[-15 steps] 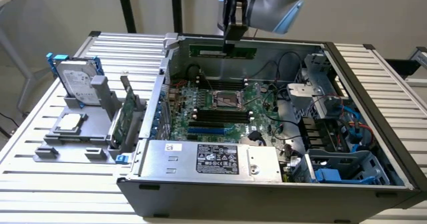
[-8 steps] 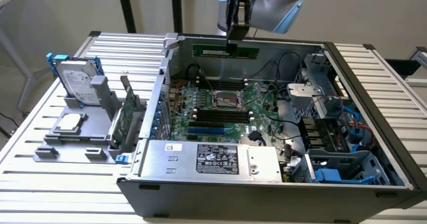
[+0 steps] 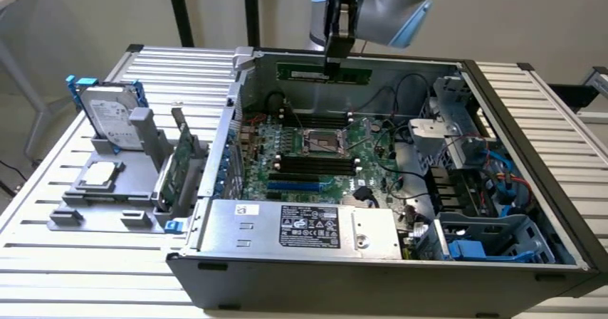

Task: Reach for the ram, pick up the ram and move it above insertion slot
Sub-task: 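Pick up the ram and move it above insertion slot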

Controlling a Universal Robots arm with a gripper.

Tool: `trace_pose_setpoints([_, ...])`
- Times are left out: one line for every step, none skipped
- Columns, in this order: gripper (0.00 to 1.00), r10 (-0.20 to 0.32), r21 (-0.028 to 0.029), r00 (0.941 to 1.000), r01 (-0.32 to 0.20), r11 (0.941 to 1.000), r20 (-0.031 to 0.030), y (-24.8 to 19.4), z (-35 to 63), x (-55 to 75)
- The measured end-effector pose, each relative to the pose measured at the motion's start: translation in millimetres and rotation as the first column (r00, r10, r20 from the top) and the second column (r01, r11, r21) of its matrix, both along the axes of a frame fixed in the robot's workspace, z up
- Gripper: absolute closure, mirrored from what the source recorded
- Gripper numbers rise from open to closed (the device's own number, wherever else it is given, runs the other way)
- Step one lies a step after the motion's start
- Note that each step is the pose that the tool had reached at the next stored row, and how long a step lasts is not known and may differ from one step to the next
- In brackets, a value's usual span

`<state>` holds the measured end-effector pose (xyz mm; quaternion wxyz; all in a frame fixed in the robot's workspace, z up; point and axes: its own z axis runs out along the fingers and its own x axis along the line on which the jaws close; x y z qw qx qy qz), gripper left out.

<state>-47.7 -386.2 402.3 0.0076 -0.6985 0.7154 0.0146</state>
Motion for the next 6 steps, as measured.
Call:
trace_pose_setpoints([0.87,0.000,0.0000,1.0000,0.000,1.0000,0.0000,0.0,0.0,0.0])
trace_pose_setpoints([0.87,0.000,0.0001,1.0000,0.000,1.0000,0.0001,0.0,0.0,0.0])
trace_pose_setpoints([0.87,0.000,0.0000,1.0000,0.000,1.0000,0.0001,0.0,0.0,0.0])
trace_pose_setpoints([0.87,0.000,0.0000,1.0000,0.000,1.0000,0.0000,0.0,0.0,0.0])
trace_pose_setpoints([0.87,0.000,0.0000,1.0000,0.000,1.0000,0.0000,0.0,0.0,0.0])
trace_pose_setpoints([0.87,0.000,0.0000,1.0000,0.000,1.0000,0.0000,0.0,0.0,0.0])
